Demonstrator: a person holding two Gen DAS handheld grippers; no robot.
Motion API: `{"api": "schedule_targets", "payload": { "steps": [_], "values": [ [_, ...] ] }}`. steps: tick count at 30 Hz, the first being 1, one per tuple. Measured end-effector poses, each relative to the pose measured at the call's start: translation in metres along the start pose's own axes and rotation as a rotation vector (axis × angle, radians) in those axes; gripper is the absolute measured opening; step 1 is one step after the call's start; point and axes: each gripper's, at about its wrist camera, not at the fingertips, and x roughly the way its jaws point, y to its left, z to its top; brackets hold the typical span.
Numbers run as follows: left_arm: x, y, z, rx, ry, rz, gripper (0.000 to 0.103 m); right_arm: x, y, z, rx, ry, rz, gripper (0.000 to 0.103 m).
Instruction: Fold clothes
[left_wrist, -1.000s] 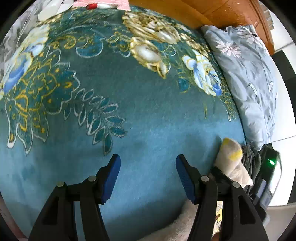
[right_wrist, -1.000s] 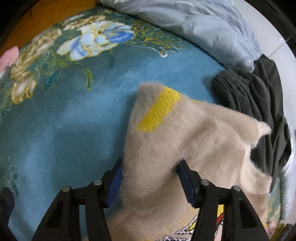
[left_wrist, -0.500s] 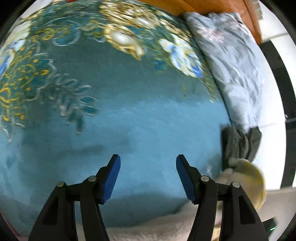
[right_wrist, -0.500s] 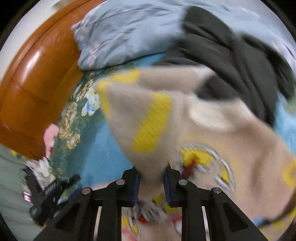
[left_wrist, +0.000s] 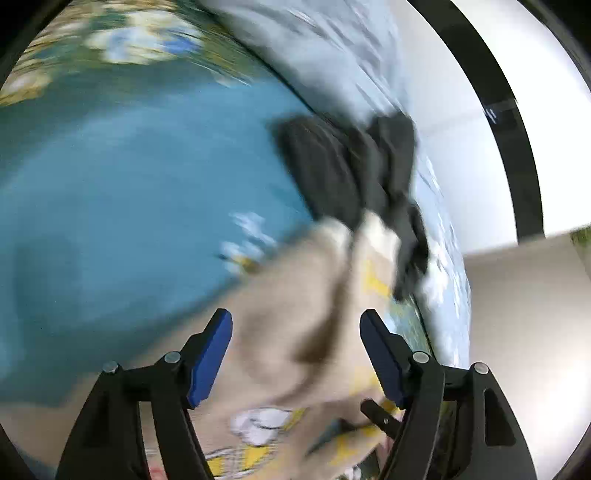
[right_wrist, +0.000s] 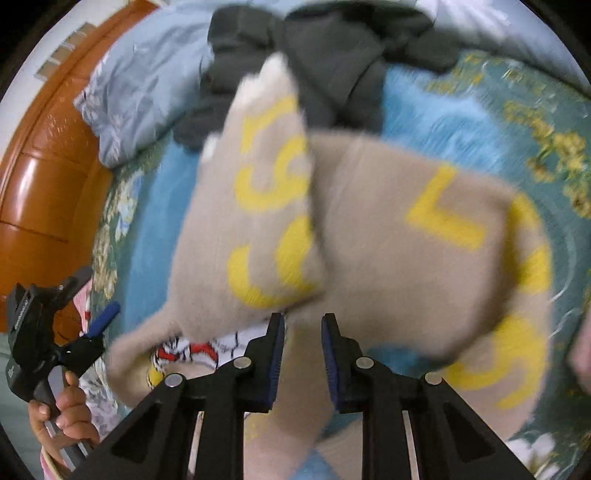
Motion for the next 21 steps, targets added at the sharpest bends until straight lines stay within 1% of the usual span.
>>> {"api": "schedule_targets", "payload": {
  "steps": [2,5,7,10,11,13,14,15,16,18,21],
  "values": [
    [0.024,-0.021,-0.001,0.06,0.052,0.012,0.074,-0.006,-0.006,0.003,0.022,-0.011,-0.002,0.025],
    [0.053,-0.043,-0.007,0.128,0.107,0.047,0.074,-0.012,-0.01,0.004,0.034,-0.017,0.023,0.025],
    [0.066,-0.047,-0.011,0.134,0.138,0.053,0.074,-0.013,-0.011,0.003,0.026,-0.016,0.027,0.025],
    [0.078,-0.052,-0.016,0.139,0.172,0.025,0.073,-0.016,-0.023,0.001,0.031,-0.008,0.022,0.025],
    [0.078,-0.053,-0.02,0.147,0.183,-0.003,0.072,-0.015,-0.027,0.002,0.038,-0.004,0.021,0.025],
    [0.081,-0.06,-0.025,0.177,0.202,-0.015,0.062,-0.014,-0.035,0.004,0.053,0.002,0.015,0.025],
    [0.082,-0.064,-0.027,0.206,0.203,0.001,0.044,-0.013,-0.037,0.004,0.062,0.004,0.008,0.025],
    [0.083,-0.068,-0.029,0.236,0.204,0.018,0.016,-0.011,-0.039,0.005,0.072,0.006,0.002,0.025],
    [0.081,-0.071,-0.03,0.265,0.193,0.026,0.011,-0.01,-0.04,0.006,0.077,0.009,-0.003,0.025],
    [0.077,-0.077,-0.032,0.325,0.173,0.043,0.011,-0.008,-0.038,0.008,0.077,0.013,-0.019,0.025],
    [0.057,-0.071,-0.025,0.338,0.112,0.021,0.01,-0.005,-0.032,0.01,0.061,0.019,-0.025,0.025]
  ]
}}
